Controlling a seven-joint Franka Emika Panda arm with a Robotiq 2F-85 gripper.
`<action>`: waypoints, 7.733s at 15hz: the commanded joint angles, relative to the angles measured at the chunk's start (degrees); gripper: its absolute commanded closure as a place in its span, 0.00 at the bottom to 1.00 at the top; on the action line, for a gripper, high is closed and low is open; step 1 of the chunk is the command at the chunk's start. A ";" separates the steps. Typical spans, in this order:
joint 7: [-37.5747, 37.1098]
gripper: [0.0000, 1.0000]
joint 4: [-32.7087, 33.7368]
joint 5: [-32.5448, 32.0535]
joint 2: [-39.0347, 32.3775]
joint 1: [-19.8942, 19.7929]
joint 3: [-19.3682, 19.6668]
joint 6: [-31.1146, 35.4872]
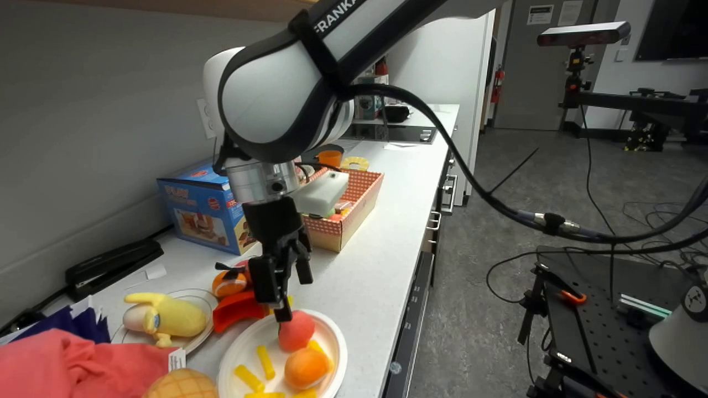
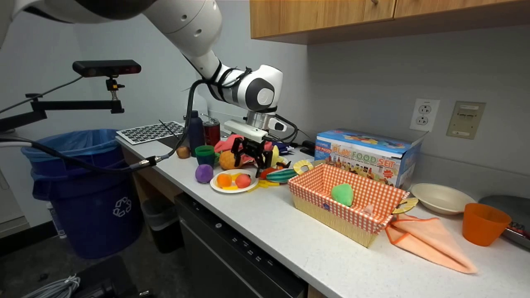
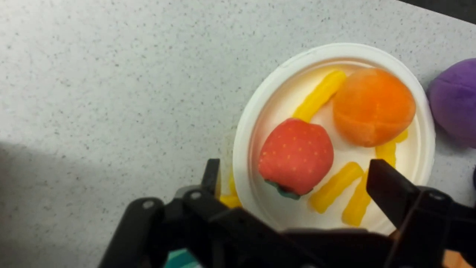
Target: Pick up the plush toys from the countertop and put them in the basket.
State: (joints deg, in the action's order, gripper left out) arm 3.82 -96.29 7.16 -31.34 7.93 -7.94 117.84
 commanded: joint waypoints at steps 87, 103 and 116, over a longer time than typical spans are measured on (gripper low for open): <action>-38.22 0.58 -6.17 -21.74 11.15 -0.25 16.18 4.53; -29.12 0.00 -12.34 -19.37 17.04 2.63 4.84 10.70; 1.42 0.00 -7.42 -2.13 6.14 1.49 -3.11 3.08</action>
State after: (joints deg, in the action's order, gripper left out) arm 1.06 -107.55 3.09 -21.80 10.67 -10.57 124.65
